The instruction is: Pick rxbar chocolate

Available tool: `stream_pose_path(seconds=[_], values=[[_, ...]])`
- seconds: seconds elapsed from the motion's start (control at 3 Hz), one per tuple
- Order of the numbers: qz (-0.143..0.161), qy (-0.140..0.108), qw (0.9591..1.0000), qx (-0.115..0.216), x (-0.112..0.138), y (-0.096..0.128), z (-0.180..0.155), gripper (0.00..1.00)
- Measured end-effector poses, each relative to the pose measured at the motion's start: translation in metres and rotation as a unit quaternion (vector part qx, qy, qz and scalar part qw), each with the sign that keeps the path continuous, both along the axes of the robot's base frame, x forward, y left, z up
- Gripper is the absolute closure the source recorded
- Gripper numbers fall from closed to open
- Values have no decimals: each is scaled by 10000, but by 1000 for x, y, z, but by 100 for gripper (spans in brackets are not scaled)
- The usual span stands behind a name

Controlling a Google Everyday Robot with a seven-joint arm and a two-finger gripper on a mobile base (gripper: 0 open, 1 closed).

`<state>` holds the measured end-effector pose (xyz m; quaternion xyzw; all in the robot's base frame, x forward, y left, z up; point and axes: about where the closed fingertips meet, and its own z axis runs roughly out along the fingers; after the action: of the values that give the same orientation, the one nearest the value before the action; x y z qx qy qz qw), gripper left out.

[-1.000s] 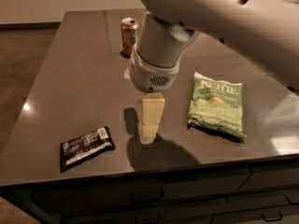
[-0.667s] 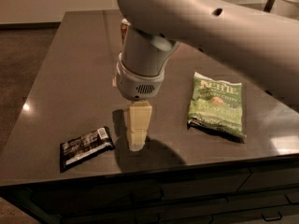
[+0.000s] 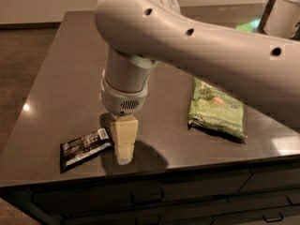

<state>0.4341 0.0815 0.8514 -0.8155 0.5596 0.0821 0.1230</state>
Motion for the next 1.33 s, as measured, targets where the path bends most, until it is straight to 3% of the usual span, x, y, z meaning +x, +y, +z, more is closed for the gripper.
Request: stream_pose_path(seconds=[1.0, 1.33], values=[[304, 78, 9994, -114, -17, 26, -21, 0], [372, 108, 9991, -147, -21, 31, -24, 18]])
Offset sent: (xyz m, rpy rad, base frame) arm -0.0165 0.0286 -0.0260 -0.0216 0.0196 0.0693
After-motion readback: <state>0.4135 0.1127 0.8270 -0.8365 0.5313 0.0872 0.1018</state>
